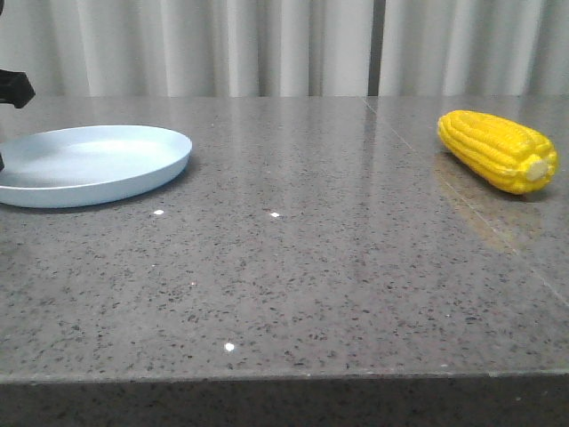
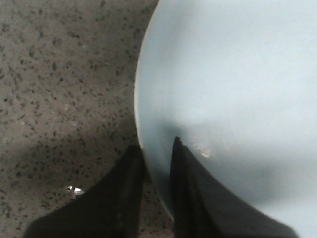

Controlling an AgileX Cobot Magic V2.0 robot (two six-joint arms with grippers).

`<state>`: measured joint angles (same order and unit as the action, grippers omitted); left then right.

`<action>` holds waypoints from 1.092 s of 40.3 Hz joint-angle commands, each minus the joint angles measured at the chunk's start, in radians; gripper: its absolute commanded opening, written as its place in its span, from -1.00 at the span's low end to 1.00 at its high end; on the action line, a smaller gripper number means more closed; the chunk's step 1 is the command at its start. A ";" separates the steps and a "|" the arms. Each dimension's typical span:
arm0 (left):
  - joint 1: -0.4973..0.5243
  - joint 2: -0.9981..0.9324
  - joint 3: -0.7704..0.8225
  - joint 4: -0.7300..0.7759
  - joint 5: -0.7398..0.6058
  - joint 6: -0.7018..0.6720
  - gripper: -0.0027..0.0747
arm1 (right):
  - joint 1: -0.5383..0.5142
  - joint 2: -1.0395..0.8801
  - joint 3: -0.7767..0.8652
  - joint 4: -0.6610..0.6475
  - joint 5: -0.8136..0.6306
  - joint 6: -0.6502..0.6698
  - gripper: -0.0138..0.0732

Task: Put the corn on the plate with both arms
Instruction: 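Push the pale blue plate toward the table center with the left gripper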

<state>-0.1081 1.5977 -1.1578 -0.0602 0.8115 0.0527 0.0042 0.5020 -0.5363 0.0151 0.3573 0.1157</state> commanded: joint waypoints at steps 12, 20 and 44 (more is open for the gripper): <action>-0.013 -0.078 -0.106 -0.355 -0.040 0.078 -0.98 | -0.004 0.008 -0.038 -0.008 -0.077 -0.006 0.84; -0.084 -0.081 -0.137 -0.474 -0.044 0.104 -0.98 | -0.004 0.008 -0.038 -0.008 -0.076 -0.006 0.84; -0.216 0.081 -0.137 -0.444 -0.098 0.104 -0.98 | -0.004 0.008 -0.038 -0.008 -0.075 -0.006 0.84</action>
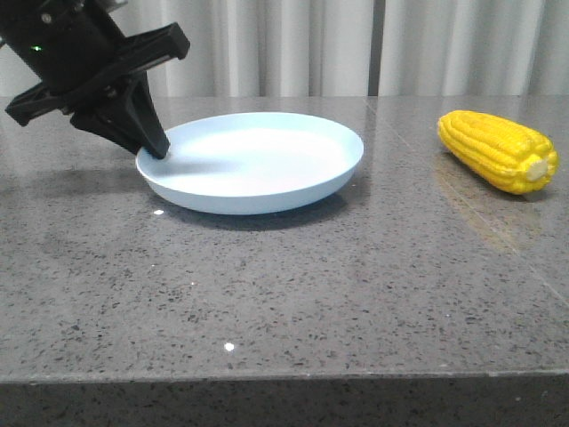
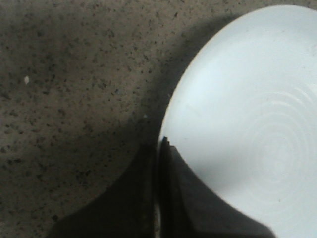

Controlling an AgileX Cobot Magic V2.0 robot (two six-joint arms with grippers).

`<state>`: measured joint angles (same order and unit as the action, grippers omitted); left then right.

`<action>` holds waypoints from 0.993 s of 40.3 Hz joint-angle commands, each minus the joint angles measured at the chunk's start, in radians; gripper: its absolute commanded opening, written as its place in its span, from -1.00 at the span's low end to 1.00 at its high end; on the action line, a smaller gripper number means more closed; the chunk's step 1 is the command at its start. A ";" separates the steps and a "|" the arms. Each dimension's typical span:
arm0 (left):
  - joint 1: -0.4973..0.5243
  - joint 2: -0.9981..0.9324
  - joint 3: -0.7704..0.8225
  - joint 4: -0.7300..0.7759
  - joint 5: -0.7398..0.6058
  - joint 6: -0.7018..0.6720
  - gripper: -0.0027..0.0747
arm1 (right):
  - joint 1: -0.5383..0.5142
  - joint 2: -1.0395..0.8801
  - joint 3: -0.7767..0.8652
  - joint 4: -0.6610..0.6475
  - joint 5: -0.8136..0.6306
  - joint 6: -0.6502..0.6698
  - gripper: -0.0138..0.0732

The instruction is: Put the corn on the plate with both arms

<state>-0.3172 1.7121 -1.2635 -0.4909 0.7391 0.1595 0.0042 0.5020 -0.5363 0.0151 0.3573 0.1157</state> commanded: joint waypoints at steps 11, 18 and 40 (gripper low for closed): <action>-0.007 -0.031 -0.031 0.021 -0.032 -0.007 -0.29 | -0.004 0.008 -0.038 -0.008 -0.075 -0.006 0.84; 0.026 -0.094 -0.046 0.079 -0.038 -0.007 0.27 | -0.004 0.008 -0.038 -0.008 -0.075 -0.006 0.84; 0.200 -0.536 0.125 0.375 0.004 -0.050 -0.98 | -0.004 0.008 -0.038 -0.008 -0.075 -0.006 0.84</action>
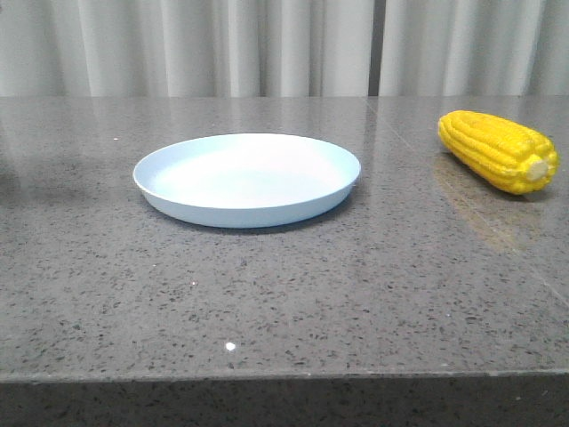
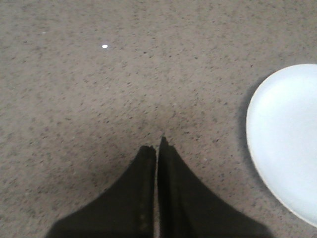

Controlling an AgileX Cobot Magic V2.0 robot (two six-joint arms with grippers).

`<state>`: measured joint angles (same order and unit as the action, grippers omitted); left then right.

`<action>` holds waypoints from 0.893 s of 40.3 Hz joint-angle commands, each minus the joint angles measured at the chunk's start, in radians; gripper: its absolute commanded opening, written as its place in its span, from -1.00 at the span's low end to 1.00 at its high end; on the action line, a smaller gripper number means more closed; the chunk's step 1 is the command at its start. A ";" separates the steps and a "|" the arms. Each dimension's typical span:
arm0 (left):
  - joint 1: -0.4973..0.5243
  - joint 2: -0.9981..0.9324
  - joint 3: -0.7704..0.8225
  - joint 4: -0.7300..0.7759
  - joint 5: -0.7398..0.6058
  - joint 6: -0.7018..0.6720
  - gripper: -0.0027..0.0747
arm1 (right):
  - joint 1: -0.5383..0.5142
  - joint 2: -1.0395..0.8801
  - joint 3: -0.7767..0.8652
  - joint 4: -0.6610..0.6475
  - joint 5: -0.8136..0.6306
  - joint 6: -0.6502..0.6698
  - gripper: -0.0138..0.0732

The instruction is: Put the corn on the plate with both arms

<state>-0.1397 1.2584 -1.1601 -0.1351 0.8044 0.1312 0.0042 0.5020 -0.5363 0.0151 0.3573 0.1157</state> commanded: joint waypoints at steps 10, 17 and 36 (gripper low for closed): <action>0.045 -0.375 0.262 0.157 -0.142 -0.097 -0.98 | -0.004 0.008 -0.038 -0.008 -0.075 -0.006 0.84; 0.023 -0.661 0.486 0.158 -0.348 -0.080 -0.98 | -0.004 0.008 -0.038 -0.008 -0.075 -0.006 0.84; 0.023 -1.157 0.710 0.156 -0.374 -0.080 -0.98 | -0.004 0.008 -0.038 -0.008 -0.076 -0.006 0.84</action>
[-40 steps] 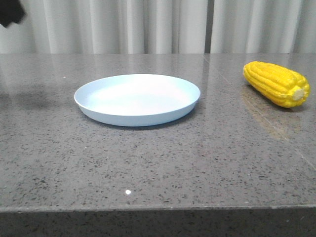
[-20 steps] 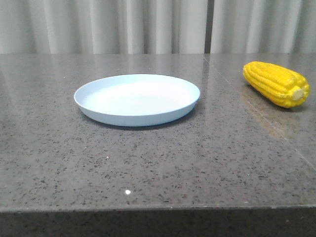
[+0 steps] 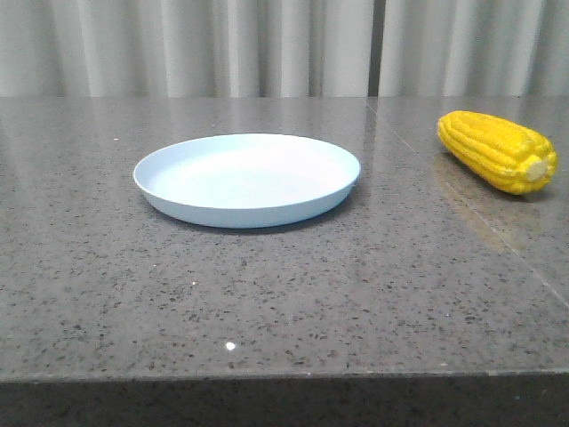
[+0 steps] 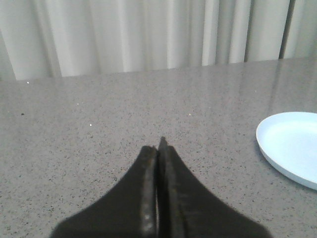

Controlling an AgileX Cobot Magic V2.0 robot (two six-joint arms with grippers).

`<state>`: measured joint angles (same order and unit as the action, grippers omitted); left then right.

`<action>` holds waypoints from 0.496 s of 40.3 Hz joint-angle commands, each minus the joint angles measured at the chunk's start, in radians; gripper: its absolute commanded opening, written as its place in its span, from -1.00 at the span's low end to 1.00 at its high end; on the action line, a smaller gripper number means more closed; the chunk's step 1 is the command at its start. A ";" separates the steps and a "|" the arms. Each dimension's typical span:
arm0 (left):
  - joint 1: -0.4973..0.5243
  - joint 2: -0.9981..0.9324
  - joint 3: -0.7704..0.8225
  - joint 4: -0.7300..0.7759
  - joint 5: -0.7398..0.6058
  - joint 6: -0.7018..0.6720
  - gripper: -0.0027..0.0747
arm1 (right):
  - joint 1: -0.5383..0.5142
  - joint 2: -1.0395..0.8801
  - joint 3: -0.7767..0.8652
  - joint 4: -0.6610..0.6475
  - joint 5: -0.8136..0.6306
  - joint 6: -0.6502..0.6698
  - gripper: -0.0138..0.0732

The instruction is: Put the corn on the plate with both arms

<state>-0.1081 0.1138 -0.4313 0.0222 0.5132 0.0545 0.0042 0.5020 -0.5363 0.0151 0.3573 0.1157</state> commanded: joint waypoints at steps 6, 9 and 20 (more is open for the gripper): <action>-0.009 -0.019 -0.018 -0.001 -0.083 -0.003 -0.98 | -0.004 0.008 -0.038 -0.008 -0.076 -0.006 0.84; -0.009 -0.019 -0.018 -0.001 -0.083 -0.003 -0.98 | -0.004 0.008 -0.038 -0.008 -0.077 -0.006 0.84; -0.009 -0.019 -0.018 -0.001 -0.083 -0.003 -0.98 | -0.003 0.142 -0.125 0.055 0.027 -0.006 0.84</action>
<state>-0.1096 0.0836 -0.4240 0.0222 0.5112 0.0545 0.0042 0.5687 -0.5849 0.0600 0.4137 0.1157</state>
